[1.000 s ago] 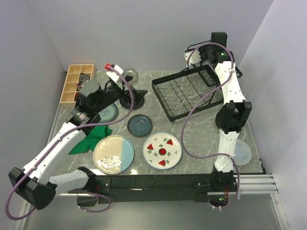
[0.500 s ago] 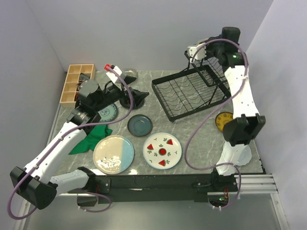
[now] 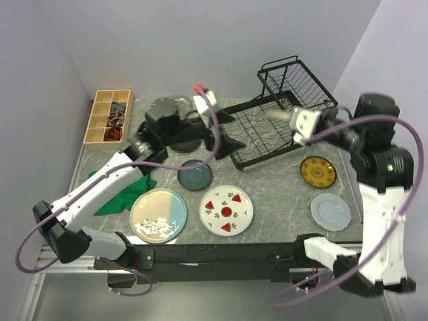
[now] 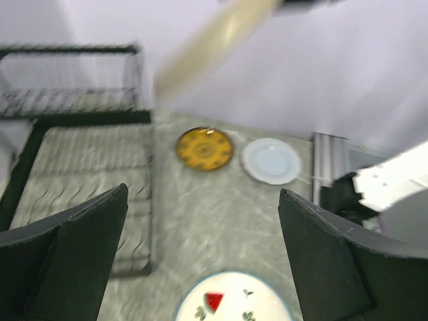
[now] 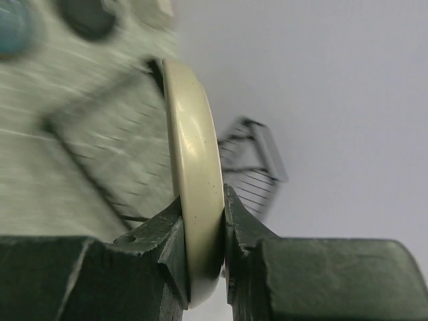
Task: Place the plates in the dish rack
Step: Pass the plate from the right arm to the left
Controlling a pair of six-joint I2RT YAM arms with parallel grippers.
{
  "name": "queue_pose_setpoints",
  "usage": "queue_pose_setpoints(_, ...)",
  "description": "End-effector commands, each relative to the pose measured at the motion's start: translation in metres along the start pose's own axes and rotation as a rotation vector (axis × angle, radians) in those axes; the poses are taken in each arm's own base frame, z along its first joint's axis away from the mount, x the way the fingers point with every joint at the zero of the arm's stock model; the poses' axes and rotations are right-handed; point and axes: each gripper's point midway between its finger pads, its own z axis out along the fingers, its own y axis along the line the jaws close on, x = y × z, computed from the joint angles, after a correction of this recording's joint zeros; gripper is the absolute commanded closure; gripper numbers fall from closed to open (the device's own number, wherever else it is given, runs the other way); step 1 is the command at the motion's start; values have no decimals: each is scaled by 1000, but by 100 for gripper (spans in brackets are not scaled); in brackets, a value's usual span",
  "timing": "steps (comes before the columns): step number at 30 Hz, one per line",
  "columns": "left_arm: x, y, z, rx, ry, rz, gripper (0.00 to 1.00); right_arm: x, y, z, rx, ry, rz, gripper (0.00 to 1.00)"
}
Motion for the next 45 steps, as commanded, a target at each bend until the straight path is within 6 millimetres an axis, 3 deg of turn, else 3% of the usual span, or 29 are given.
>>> queue_pose_setpoints(1,-15,-28,16,-6,52,122,1,-28,88,-9,-258,-146,287,100)
queue_pose_setpoints(2,-5,-30,16,0,97,152,1,-36,97,-17,-273,-181,295,100)
queue_pose_setpoints(5,8,-54,18,82,122,234,0,-38,130,-23,-342,-195,347,100)
queue_pose_setpoints(6,11,-71,20,133,120,252,1,-34,141,-21,-364,-189,373,100)
queue_pose_setpoints(9,32,-100,23,212,161,303,0,-39,156,-24,-391,-219,404,100)
queue_pose_setpoints(12,51,-117,31,233,236,333,0,-46,159,-28,-405,-240,447,100)
queue_pose_setpoints(15,71,-120,37,203,320,360,1,-48,159,-29,-398,-243,477,100)
queue_pose_setpoints(18,82,-110,43,127,364,380,5,-51,165,-31,-412,-265,482,100)
queue_pose_setpoints(21,85,-98,49,54,384,387,14,-53,173,-32,-439,-278,492,100)
queue_pose_setpoints(24,77,-99,52,53,354,389,25,-50,179,-32,-443,-267,497,100)
queue_pose_setpoints(30,58,-113,46,107,258,376,26,-42,188,-30,-453,-241,498,100)
queue_pose_setpoints(33,58,-124,41,161,237,357,30,-46,191,-31,-468,-265,505,100)
queue_pose_setpoints(36,63,-134,37,217,245,338,39,-49,190,-31,-474,-283,516,100)
queue_pose_setpoints(37,64,-136,36,229,252,337,49,-51,191,-31,-479,-294,518,100)
queue_pose_setpoints(40,65,-140,34,252,255,333,59,-54,195,-32,-499,-321,506,100)
queue_pose_setpoints(45,75,-141,36,265,277,331,54,-57,196,-31,-517,-340,525,100)
